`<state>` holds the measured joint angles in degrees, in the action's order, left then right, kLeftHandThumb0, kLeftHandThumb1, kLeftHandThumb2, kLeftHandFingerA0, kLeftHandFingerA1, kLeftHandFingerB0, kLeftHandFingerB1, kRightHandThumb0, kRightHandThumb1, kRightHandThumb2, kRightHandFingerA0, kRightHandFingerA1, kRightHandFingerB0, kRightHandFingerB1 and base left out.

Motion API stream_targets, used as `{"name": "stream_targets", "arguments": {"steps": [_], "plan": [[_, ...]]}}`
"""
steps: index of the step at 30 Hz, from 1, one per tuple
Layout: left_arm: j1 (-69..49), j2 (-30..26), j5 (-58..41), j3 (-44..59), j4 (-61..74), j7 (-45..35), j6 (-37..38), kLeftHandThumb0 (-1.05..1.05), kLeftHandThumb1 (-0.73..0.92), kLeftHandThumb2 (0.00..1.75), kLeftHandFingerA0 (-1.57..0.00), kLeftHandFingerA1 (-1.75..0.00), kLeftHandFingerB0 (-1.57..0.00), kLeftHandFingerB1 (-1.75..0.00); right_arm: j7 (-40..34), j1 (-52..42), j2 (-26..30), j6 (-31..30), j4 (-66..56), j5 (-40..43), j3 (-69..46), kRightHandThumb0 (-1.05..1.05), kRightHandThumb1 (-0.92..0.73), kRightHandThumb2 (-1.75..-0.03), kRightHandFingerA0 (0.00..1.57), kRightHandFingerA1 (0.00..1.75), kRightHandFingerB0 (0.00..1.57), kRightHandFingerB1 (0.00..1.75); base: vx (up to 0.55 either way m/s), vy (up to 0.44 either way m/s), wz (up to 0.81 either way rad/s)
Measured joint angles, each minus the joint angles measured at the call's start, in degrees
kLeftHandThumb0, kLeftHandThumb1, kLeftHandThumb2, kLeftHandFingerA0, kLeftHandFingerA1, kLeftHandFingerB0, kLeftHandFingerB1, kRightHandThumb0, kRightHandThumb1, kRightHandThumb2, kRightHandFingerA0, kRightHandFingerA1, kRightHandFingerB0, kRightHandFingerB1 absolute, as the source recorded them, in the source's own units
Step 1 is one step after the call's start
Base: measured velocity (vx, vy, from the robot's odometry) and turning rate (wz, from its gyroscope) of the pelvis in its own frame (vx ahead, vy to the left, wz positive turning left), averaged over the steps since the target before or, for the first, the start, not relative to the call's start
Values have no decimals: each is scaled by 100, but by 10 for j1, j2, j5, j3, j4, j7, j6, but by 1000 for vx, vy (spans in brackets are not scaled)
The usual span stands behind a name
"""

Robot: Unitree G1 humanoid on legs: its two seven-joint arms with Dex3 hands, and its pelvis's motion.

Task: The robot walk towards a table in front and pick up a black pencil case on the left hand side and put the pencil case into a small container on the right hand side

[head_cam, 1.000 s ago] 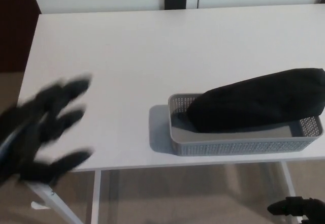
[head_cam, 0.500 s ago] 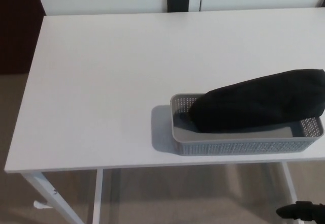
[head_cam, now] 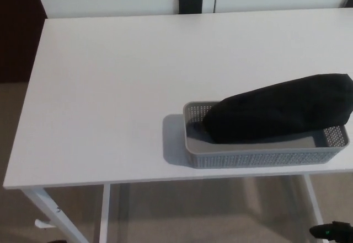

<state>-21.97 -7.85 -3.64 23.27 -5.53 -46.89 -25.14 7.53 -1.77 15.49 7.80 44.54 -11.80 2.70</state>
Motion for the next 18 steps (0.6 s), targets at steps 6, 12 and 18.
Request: {"name": "stream_targets", "arguments": {"steps": [6, 12, 18], "plan": [[59, -18, 29, -32, -124, 69, 52, -63, 42, 71, -14, -44, -10, -37, -7, 0, -8, 12, 0, 6, -18, -47, -66, -61, 39, 36, 27, 32, 0, 0, 0], [86, -32, 52, -57, -206, 127, 110, -59, 41, 69, -14, -43, -10, -36, -12, -1, -22, 24, 0, 17, -46, -46, -66, -60, 42, 37, 29, 32, 0, 0, 0], [109, -47, 72, -82, -277, 182, 165, -60, 40, 70, -16, -44, -9, -36, -17, -3, -30, 38, 3, 28, -64, -46, -65, -59, 43, 38, 31, 33, 0, 0, 0]]}}
